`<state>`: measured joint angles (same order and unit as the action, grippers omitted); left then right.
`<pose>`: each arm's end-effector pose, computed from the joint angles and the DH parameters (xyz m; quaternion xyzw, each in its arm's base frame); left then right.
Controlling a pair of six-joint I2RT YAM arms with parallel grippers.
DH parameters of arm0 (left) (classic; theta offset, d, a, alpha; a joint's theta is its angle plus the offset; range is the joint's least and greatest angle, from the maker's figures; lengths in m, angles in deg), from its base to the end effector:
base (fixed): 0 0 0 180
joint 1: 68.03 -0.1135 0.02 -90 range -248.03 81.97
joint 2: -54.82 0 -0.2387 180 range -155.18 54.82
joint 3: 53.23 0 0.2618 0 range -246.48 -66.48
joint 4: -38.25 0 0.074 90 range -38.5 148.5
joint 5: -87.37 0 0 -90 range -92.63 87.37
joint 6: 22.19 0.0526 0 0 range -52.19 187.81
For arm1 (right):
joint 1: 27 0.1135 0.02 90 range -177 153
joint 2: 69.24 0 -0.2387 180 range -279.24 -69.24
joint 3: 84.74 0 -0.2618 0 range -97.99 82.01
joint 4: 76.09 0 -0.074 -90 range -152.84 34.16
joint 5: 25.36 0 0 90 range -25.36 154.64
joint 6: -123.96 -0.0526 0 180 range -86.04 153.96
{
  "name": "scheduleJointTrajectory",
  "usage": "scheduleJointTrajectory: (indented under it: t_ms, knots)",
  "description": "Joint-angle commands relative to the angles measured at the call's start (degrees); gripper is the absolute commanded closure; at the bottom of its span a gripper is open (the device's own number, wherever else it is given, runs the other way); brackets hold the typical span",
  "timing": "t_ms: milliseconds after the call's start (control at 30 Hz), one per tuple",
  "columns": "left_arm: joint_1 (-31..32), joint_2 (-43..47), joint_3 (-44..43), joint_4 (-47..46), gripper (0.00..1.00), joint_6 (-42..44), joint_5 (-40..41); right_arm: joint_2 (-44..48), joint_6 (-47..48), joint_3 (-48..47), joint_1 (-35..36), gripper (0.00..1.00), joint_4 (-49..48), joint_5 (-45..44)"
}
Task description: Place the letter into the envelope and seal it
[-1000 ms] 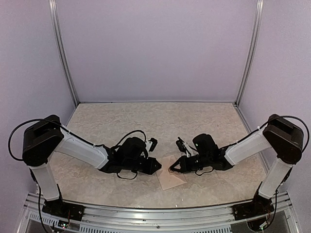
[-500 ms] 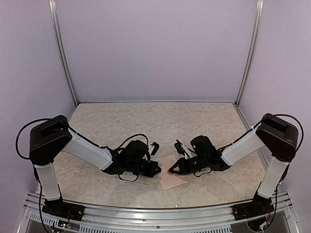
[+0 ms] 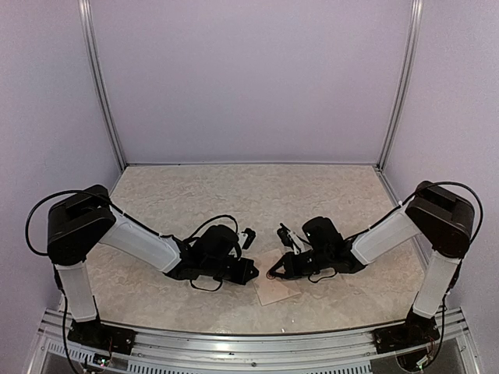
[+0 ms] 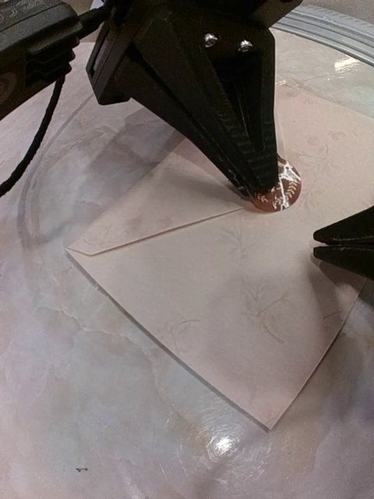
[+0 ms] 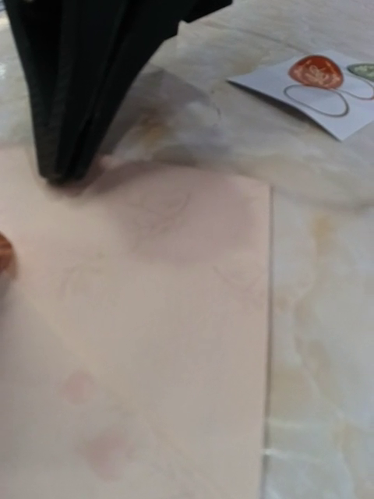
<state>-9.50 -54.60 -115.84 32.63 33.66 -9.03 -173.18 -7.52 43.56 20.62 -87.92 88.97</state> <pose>0.1900 -0.3217 0.0646 0.2145 0.8839 -0.3335 0.2480 0.2069 0.2589 0.0592 -0.1358 0.8814 0.4239 0.1579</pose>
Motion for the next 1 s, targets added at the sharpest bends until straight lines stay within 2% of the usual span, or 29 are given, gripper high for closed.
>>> scheduleJointTrajectory:
  t_ms: [0,500,800,967]
  knots:
    - [-0.2,-0.8,-1.9,1.7,1.00,0.7,0.3,-1.4,1.2,-1.0,0.9,1.00,3.3,-2.3]
    - [0.2,-1.6,-4.2,-0.7,1.00,0.9,-5.7,-1.9,2.7,-2.6,1.8,1.00,8.5,-5.4]
    - [0.0,-4.9,-5.8,-1.8,1.00,1.5,-6.8,-2.4,2.8,-3.2,1.9,1.00,9.1,-5.4]
    - [-0.9,-6.5,-6.1,0.5,1.00,1.1,-6.2,-2.2,2.9,-3.2,2.0,1.00,9.2,-5.6]
